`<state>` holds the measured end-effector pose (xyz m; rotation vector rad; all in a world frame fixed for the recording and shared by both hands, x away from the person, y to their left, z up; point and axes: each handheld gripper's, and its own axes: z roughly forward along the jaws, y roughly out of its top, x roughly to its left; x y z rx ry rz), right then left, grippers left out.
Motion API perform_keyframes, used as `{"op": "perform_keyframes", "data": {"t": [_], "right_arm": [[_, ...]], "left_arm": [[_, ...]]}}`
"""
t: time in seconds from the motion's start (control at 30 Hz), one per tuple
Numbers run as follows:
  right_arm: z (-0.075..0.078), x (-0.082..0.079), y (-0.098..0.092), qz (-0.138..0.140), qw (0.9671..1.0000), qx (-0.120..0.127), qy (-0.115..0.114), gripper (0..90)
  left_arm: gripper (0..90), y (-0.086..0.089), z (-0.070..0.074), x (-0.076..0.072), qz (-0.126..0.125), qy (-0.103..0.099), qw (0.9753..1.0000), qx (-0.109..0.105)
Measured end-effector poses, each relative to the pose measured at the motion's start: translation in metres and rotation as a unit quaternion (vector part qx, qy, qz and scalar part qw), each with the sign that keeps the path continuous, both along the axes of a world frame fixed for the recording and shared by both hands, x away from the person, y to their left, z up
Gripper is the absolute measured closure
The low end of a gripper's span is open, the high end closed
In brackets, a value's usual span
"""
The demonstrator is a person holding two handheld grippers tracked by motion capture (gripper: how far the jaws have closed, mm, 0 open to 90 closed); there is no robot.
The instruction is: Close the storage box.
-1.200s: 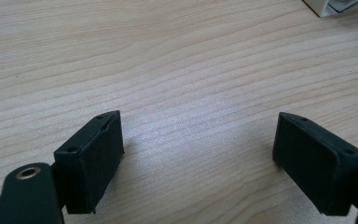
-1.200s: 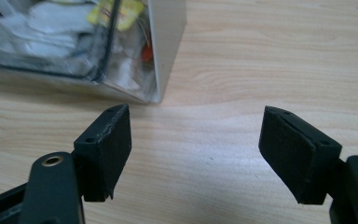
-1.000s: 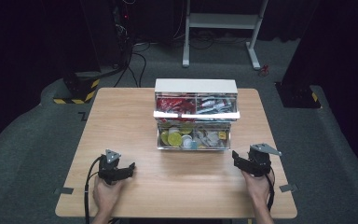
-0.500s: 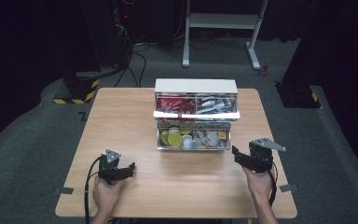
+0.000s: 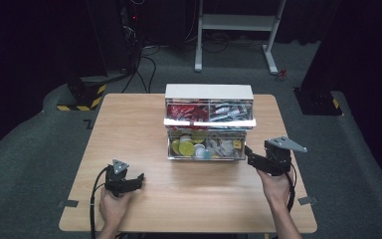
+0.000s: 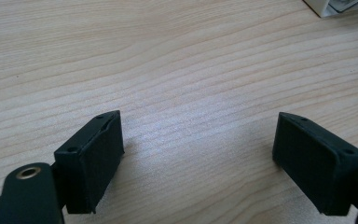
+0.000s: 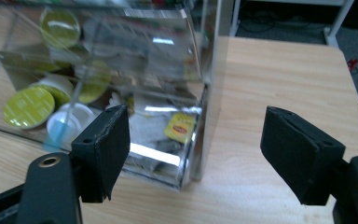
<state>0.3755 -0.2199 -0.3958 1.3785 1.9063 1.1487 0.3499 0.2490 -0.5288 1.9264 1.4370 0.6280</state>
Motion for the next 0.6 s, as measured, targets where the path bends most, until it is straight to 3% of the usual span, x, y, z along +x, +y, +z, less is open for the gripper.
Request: {"op": "perform_keyframes", "data": {"t": [0.6], "right_arm": [[0.027, 0.014, 0.015, 0.016, 0.9998, -0.011, -0.008, 24.3]], "left_arm": [[16.4, 0.000, 0.000, 0.000, 0.000, 0.000, 1.0000, 0.001]]}}
